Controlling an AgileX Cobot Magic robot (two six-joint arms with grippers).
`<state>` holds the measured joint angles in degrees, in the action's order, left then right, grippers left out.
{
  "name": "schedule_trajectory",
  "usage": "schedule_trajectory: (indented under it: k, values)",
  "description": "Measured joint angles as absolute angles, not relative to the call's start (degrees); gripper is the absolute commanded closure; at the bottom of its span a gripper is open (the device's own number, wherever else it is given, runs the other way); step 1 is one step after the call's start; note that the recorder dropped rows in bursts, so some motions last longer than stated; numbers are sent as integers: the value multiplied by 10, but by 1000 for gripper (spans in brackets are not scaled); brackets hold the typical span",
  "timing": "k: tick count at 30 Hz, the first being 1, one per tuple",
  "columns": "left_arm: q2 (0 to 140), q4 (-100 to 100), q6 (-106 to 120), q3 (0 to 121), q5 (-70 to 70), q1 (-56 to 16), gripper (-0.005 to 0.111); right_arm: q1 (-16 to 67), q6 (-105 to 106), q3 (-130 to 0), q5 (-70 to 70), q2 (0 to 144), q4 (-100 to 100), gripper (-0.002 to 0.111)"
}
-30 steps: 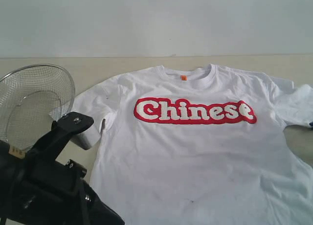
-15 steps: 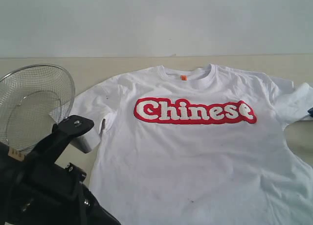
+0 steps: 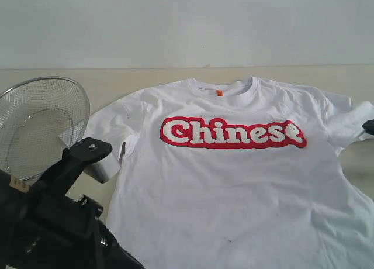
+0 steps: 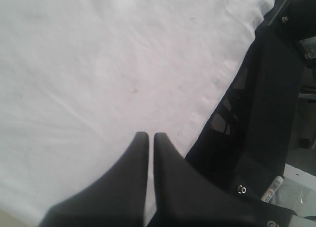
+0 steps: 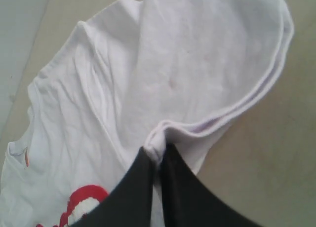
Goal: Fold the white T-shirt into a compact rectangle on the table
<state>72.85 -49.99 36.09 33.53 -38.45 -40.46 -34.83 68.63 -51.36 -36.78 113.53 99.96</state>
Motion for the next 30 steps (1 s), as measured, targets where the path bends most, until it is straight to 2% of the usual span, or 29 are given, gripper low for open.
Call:
schedule_trajectory:
  k: [14, 30]
  values:
    - [729, -500, 361, 335, -387, -405, 102, -339, 697, -526, -430, 1135, 1000, 108]
    - [729, -500, 361, 335, -398, -405, 102, -207, 719, -560, -380, 1135, 995, 108]
